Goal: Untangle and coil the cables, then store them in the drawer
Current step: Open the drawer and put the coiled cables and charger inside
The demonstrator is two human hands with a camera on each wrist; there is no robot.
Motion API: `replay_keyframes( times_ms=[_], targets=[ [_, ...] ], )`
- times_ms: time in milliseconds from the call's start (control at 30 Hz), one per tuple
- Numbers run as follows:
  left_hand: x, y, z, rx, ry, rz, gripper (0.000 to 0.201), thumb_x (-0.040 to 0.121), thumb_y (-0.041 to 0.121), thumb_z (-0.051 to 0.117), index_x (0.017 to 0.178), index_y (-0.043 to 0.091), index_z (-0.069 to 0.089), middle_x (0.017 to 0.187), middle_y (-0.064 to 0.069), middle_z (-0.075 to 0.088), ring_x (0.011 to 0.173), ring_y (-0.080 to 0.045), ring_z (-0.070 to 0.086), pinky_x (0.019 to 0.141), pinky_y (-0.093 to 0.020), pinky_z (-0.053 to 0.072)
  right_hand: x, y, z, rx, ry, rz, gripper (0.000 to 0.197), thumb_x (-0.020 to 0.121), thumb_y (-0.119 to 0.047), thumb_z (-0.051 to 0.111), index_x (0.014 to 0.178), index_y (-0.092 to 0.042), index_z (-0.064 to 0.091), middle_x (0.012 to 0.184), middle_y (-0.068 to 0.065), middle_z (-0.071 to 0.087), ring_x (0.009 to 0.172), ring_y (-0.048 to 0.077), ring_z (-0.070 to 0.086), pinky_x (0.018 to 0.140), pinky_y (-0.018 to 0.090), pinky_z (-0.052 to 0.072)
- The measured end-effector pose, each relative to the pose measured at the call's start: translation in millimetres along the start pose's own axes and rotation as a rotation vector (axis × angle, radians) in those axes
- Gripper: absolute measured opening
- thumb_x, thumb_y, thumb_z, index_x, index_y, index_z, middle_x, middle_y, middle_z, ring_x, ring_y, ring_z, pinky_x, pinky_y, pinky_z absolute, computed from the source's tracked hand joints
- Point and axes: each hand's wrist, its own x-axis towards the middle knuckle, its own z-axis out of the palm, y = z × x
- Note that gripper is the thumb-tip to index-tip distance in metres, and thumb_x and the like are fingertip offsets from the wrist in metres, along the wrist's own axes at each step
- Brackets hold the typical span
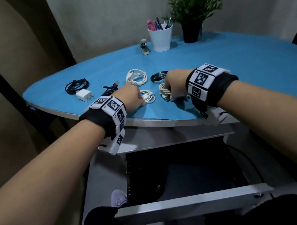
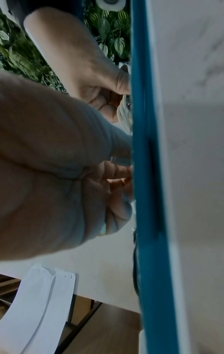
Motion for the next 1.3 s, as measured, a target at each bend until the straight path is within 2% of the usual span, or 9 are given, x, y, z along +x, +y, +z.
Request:
replay_keyframes(
  times_ms=[133, 267, 467, 733, 867, 967, 1067, 1200, 1300],
  targets=[
    [-16.8, 3.2, -6.8, -0.032, -0.026, 0.004, 0.034, 0.092, 0.036, 0.053, 0.096, 0.004, 0.064, 0.102, -0.015, 0.062, 0.091, -0.029, 0.058, 0.075, -0.035, 0.045, -16.4, 7.4, -0.7, 0.147, 0.027, -0.041, 0.024, 0.079, -0.021, 0.071, 0.087, 0.0, 0.066, 0.078, 0.008, 0.062, 0.071, 0.022, 0.053, 0.055, 0.024, 0.038],
    [-46.2, 8.9, -23.1, -0.043, -0.074, 0.065, 0.031, 0.092, 0.045, 0.049, 0.1, 0.017, 0.058, 0.1, -0.003, 0.058, 0.086, -0.018, 0.051, 0.072, -0.03, 0.038, -56.3, 8.8, -7.5, 0.321, 0.046, -0.135, 0.011, 0.081, -0.026, 0.07, 0.087, -0.017, 0.072, 0.075, 0.001, 0.071, 0.064, 0.012, 0.059, 0.063, 0.025, 0.043],
    [-106.6, 20.5, -33.8, -0.098, -0.253, 0.189, 0.021, 0.088, 0.043, 0.057, 0.091, 0.023, 0.062, 0.067, 0.013, 0.053, 0.058, 0.0, 0.046, 0.051, -0.01, 0.034, -117.9, 3.6, 5.2, 0.461, -0.1, -0.294, 0.006, 0.078, -0.029, 0.072, 0.083, -0.026, 0.071, 0.064, -0.005, 0.069, 0.053, 0.002, 0.055, 0.058, 0.02, 0.042],
    [-96.9, 33.1, 61.0, 0.007, -0.614, 0.161, 0.024, 0.089, 0.04, 0.057, 0.091, 0.017, 0.064, 0.072, 0.006, 0.063, 0.066, -0.011, 0.057, 0.06, -0.022, 0.042, -98.2, -6.8, 100.9, 0.239, -0.424, -0.237, 0.007, 0.077, -0.02, 0.07, 0.078, -0.013, 0.069, 0.06, -0.004, 0.063, 0.05, 0.009, 0.054, 0.051, 0.018, 0.042],
    [-78.0, 48.2, 112.2, 0.158, -0.675, 0.161, 0.031, 0.087, 0.04, 0.058, 0.093, 0.011, 0.069, 0.087, -0.003, 0.067, 0.082, -0.021, 0.06, 0.071, -0.031, 0.047, -72.4, -13.2, 138.2, 0.021, -0.447, -0.217, 0.015, 0.08, -0.022, 0.067, 0.088, -0.01, 0.068, 0.076, 0.003, 0.058, 0.07, 0.021, 0.052, 0.056, 0.023, 0.036],
    [-67.6, 59.4, 133.4, 0.256, -0.702, 0.171, 0.036, 0.086, 0.039, 0.058, 0.096, 0.006, 0.07, 0.082, -0.006, 0.063, 0.078, -0.024, 0.058, 0.069, -0.031, 0.046, -57.9, -17.3, 155.6, -0.05, -0.452, -0.172, 0.023, 0.083, -0.024, 0.065, 0.068, -0.009, 0.057, 0.065, 0.005, 0.053, 0.064, 0.024, 0.049, 0.046, 0.023, 0.033],
    [-60.3, 64.0, 149.1, 0.288, -0.711, 0.163, 0.046, 0.089, 0.045, 0.051, 0.096, 0.003, 0.07, 0.082, -0.009, 0.063, 0.079, -0.028, 0.061, 0.064, -0.028, 0.044, -34.6, -15.8, 184.9, -0.075, -0.445, -0.169, 0.028, 0.081, -0.024, 0.065, 0.062, -0.008, 0.052, 0.055, 0.001, 0.045, 0.059, 0.025, 0.048, 0.056, 0.025, 0.04],
    [-51.0, 68.2, 162.4, 0.326, -0.751, 0.195, 0.045, 0.086, 0.043, 0.058, 0.106, 0.003, 0.067, 0.103, -0.011, 0.068, 0.095, -0.029, 0.064, 0.069, -0.028, 0.045, 21.5, 11.1, 255.4, -0.132, -0.541, -0.142, 0.024, 0.064, -0.026, 0.076, 0.074, -0.012, 0.059, 0.068, 0.001, 0.063, 0.057, 0.021, 0.061, 0.064, 0.034, 0.057],
    [-45.4, 66.9, 166.3, 0.318, -0.842, 0.23, 0.046, 0.081, 0.044, 0.065, 0.11, 0.008, 0.066, 0.106, -0.008, 0.068, 0.097, -0.027, 0.064, 0.073, -0.029, 0.048, -9.4, -9.9, 216.3, -0.191, -0.58, -0.215, 0.02, 0.066, -0.021, 0.075, 0.065, -0.012, 0.057, 0.071, 0.0, 0.066, 0.062, 0.022, 0.063, 0.066, 0.031, 0.058]
  ],
)
